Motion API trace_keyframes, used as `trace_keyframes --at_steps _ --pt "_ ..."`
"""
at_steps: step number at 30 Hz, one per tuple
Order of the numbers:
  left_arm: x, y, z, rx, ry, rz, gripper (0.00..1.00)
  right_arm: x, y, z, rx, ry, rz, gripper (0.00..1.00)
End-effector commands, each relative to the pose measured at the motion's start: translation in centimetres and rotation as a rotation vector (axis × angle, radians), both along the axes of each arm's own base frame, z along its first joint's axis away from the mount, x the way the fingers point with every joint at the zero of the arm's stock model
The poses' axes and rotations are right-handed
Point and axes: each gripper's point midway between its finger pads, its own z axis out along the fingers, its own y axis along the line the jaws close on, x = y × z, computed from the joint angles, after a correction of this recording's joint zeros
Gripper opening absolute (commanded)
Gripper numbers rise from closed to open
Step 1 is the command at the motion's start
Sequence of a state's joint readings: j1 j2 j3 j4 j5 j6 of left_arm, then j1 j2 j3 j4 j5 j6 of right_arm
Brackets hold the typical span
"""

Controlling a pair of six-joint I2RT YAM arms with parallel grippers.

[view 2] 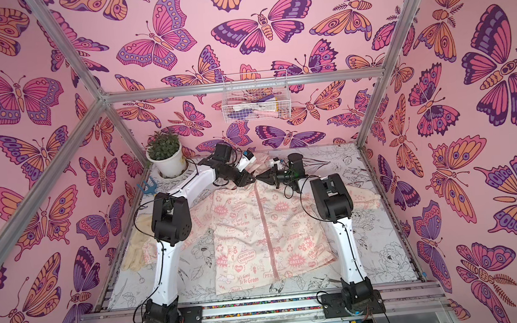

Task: Unzip the jacket
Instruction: Unzip the zipper on the jacket.

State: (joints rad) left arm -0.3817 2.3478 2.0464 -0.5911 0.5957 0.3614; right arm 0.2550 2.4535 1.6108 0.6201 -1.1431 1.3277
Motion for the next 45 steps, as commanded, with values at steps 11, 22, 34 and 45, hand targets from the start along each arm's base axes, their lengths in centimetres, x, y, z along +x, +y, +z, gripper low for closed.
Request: trace_keyframes --at_steps 11,22,34,45 --pt "-0.4 0.0 -1.8 0.012 0.117 0.022 0.01 -0.6 0.1 2.7 -0.016 -0.064 0.023 0.00" --pt "2.6 0.9 1.5 -0.160 0.209 0.142 0.00 -2.0 0.2 1.0 -0.257 -0.047 0.004 0.00" --pt "3.7 4.1 2.6 -0.092 0.142 0.236 0.00 -0.8 0.4 -2.0 -0.326 -0.051 -0.152 0.00" --pt "8.2 7.8 2.7 -0.011 0.018 0.430 0.00 -5.3 -2.3 -4.9 -0.600 0.074 -0.143 0.00"
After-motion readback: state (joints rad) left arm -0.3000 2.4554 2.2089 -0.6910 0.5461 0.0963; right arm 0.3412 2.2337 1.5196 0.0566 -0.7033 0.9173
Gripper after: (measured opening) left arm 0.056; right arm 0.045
